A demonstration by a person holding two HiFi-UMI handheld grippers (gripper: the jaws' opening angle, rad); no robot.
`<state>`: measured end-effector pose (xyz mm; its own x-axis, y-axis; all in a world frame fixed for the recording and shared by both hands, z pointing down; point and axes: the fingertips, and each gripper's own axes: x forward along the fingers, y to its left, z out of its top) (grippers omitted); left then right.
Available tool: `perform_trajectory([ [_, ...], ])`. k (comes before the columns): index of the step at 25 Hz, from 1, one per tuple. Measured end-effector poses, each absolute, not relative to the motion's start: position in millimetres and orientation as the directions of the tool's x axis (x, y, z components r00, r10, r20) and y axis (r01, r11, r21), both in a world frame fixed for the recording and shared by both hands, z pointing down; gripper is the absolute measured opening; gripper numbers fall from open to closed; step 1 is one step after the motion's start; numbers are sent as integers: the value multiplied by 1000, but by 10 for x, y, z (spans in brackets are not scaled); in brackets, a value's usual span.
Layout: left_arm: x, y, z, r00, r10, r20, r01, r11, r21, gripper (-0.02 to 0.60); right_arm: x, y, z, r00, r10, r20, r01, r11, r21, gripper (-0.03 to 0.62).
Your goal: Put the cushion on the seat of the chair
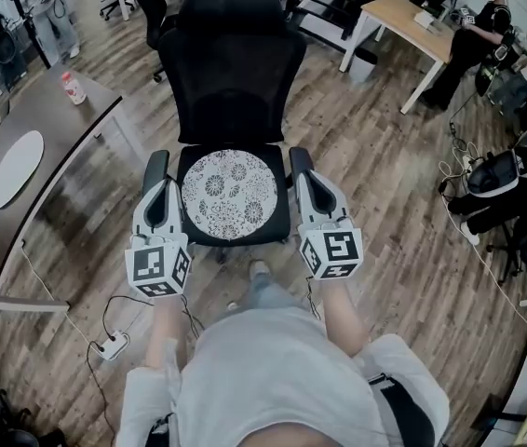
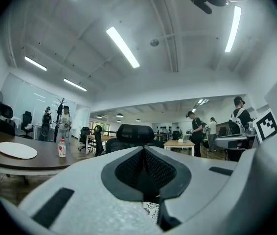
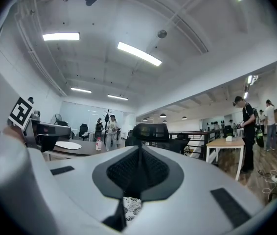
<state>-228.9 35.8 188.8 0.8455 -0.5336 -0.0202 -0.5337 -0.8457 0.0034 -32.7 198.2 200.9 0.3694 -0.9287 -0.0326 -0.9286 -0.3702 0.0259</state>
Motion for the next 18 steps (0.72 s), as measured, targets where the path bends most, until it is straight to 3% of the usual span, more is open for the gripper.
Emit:
perform_trajectory([
  [18, -2415, 385, 1789, 846, -529, -63, -529, -848, 13, 12, -462, 2007, 1909, 373, -926, -63, -927, -375, 23, 20],
])
